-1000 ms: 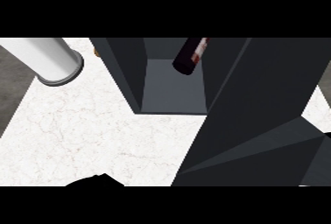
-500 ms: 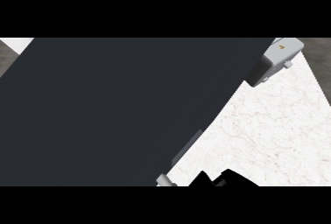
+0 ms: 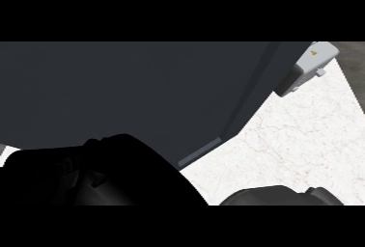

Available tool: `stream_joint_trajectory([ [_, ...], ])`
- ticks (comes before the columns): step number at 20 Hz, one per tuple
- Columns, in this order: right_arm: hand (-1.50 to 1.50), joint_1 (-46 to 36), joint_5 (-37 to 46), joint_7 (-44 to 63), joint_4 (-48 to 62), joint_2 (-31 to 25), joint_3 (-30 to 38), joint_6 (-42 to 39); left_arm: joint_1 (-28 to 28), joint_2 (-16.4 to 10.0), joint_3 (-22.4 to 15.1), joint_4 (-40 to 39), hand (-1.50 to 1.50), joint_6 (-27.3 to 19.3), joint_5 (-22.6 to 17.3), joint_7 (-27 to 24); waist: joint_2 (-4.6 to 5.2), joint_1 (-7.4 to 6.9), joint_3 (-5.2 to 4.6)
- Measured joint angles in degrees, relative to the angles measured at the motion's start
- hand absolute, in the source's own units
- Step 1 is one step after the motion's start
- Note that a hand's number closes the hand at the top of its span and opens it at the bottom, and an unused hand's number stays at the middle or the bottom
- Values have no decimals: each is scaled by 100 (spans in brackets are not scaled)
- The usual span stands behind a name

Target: Pick up the wine, place it into the cabinet and close the cabinet

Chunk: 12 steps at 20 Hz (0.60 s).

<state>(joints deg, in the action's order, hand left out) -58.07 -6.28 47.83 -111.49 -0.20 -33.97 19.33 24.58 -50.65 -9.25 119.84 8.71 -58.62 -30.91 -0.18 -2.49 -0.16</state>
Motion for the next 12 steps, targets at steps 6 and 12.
stream_joint_trajectory([
  [6,150,-915,-86,-771,1728,11,168,474,208,-311,633,-201,150,697,-495,141,31,-90,2],
  [12,150,-1425,-533,-1693,3419,17,470,580,336,-386,1067,-394,150,1140,-787,259,59,-122,3],
])
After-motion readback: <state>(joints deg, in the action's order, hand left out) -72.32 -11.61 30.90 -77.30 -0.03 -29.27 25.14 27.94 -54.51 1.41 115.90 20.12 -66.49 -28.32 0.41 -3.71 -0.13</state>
